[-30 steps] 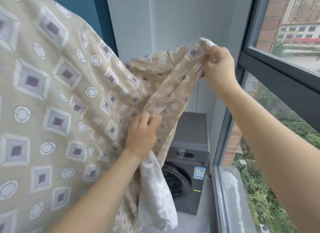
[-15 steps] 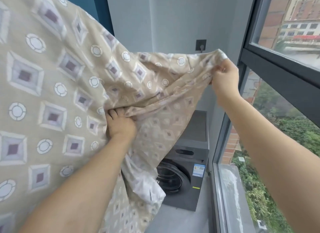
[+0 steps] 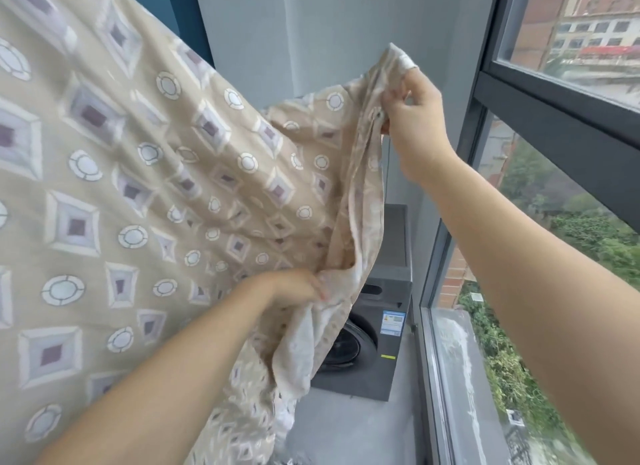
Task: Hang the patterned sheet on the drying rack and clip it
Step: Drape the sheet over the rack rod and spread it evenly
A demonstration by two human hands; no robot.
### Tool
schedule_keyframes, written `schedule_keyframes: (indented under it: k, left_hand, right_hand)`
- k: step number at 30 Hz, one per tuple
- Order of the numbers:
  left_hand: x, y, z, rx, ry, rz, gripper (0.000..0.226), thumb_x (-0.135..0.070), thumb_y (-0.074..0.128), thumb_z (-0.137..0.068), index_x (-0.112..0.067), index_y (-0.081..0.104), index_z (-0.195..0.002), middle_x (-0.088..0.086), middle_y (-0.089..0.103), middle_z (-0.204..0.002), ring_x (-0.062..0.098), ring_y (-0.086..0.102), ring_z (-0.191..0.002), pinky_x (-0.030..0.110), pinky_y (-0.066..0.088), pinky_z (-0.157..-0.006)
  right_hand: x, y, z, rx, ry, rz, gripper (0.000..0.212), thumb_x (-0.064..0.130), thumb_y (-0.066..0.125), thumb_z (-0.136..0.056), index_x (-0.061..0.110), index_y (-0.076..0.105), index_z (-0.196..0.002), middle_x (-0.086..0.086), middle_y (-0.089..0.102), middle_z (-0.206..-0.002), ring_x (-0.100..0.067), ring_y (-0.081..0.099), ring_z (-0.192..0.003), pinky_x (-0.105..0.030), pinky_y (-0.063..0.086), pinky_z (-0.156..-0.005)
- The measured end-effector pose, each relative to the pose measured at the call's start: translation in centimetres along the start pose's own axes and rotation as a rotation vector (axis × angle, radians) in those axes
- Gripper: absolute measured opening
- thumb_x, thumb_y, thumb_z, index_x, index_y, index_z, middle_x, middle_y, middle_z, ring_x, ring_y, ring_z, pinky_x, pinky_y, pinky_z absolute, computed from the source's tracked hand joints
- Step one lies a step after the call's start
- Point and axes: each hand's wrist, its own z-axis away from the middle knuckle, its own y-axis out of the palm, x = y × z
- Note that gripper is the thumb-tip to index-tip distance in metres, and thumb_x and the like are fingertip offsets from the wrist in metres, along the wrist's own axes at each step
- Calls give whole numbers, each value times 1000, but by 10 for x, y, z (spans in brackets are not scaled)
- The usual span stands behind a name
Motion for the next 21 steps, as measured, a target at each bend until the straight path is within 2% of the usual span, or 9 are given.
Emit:
schedule_keyframes:
  k: [2, 5, 6, 8, 12, 13, 15, 18, 21]
  left_hand:
    - [-13, -3, -2, -152, 37, -67, 28, -41, 58, -87, -14, 65, -81, -1, 59, -78, 16, 55, -71, 27, 43, -64]
    - [-29, 5, -6, -658, 123, -141, 67, -72, 56, -70, -22, 51, -115, -6, 57, -109, 15, 57, -97, 35, 51, -77]
    - [-39, 13, -4, -743, 154, -128, 77, -72, 57, -69, -19, 44, -122, -2, 54, -116, 20, 56, -102, 38, 51, -79]
    - [-59, 32, -1, -757, 210, -7, 80, -70, 54, -70, -13, 39, -123, 6, 53, -120, 28, 55, -107, 39, 49, -81]
    - [-69, 41, -2, -888, 239, 173, 63, -62, 52, -76, -12, 47, -114, 6, 57, -109, 26, 56, -99, 39, 48, -77]
    - [-64, 36, -6, -879, 211, 116, 49, -51, 52, -85, -11, 53, -113, 8, 61, -107, 27, 59, -98, 38, 49, -78]
    - [-48, 28, -12, -678, 34, -96, 36, -39, 46, -94, -12, 61, -113, 10, 67, -106, 30, 64, -99, 35, 50, -80]
    - [-5, 32, -19, -336, -253, -254, 41, -36, 46, -90, -16, 60, -123, 7, 64, -121, 30, 60, -110, 39, 49, -91]
    - [17, 47, -26, -142, -317, -386, 48, -39, 43, -88, -22, 55, -132, 5, 54, -138, 32, 51, -122, 49, 40, -102]
  right_hand:
    - [1, 1, 0, 11, 9, 3, 28, 3, 38, -86, 4, 61, -101, -3, 44, -87, -21, 42, -72, -37, 42, -63]
    - [16, 7, -1, 36, -49, -11, 28, 2, 39, -83, -12, 54, -102, -2, 39, -79, -21, 39, -71, -35, 40, -63]
    - [22, 8, -2, 51, -67, 1, 24, 0, 40, -84, -4, 61, -93, 1, 40, -74, -21, 39, -70, -34, 41, -62]
    - [34, 10, -4, 82, -105, 39, 39, -1, 43, -89, 29, 60, -69, 3, 42, -74, -18, 41, -68, -35, 42, -59]
    - [39, 0, -13, 240, -72, 18, 24, -2, 47, -91, 15, 65, -92, -9, 54, -84, -21, 57, -70, -34, 51, -65]
    - [39, -4, -15, 275, -33, -15, 27, -6, 46, -90, 11, 67, -91, -9, 59, -84, -21, 62, -73, -34, 54, -68]
    - [38, -13, -16, 314, 28, -48, 39, -15, 42, -85, 9, 72, -83, -7, 68, -79, -21, 69, -75, -34, 57, -71]
    - [28, -27, -22, 323, 117, 74, 38, -21, 38, -77, -9, 70, -93, -16, 69, -80, -25, 68, -71, -34, 58, -70]
    - [7, -25, -16, 337, 79, 385, 33, -19, 37, -69, -13, 68, -80, -14, 63, -71, -28, 60, -66, -36, 55, -68]
